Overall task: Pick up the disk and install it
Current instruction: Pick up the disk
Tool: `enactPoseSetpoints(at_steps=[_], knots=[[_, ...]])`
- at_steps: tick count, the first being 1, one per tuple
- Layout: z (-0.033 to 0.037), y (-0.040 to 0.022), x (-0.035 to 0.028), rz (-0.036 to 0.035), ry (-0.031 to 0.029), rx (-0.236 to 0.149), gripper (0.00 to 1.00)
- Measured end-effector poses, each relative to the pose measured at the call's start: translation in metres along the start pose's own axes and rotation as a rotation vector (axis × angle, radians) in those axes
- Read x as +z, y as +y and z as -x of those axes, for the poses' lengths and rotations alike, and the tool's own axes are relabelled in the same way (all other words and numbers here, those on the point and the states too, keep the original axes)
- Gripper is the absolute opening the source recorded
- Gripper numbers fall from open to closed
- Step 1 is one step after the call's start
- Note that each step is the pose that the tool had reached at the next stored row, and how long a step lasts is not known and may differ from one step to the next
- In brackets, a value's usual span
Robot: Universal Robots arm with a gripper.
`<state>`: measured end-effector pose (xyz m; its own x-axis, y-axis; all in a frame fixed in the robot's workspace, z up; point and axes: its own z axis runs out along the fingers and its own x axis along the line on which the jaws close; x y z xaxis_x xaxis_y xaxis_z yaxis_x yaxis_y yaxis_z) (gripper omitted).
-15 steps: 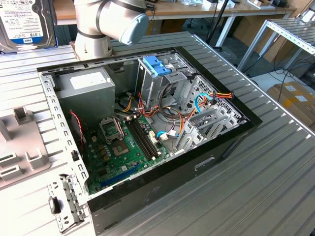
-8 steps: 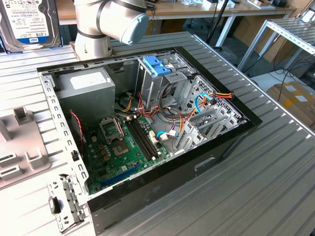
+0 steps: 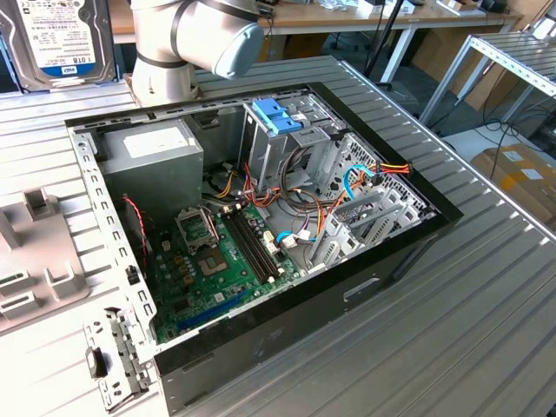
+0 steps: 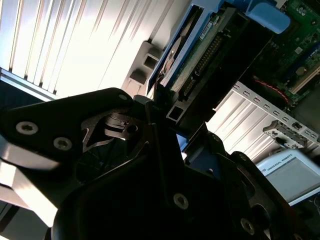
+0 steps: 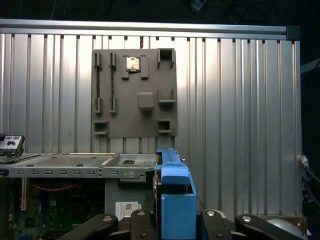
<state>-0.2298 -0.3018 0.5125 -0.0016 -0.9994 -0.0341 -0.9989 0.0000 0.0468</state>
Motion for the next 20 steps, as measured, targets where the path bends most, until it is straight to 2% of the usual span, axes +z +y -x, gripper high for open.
enactPoseSetpoints(at_steps=[20], knots=[[0.0001,-0.0251,-0.0009,0.0002,0.0,0.0,0.36]])
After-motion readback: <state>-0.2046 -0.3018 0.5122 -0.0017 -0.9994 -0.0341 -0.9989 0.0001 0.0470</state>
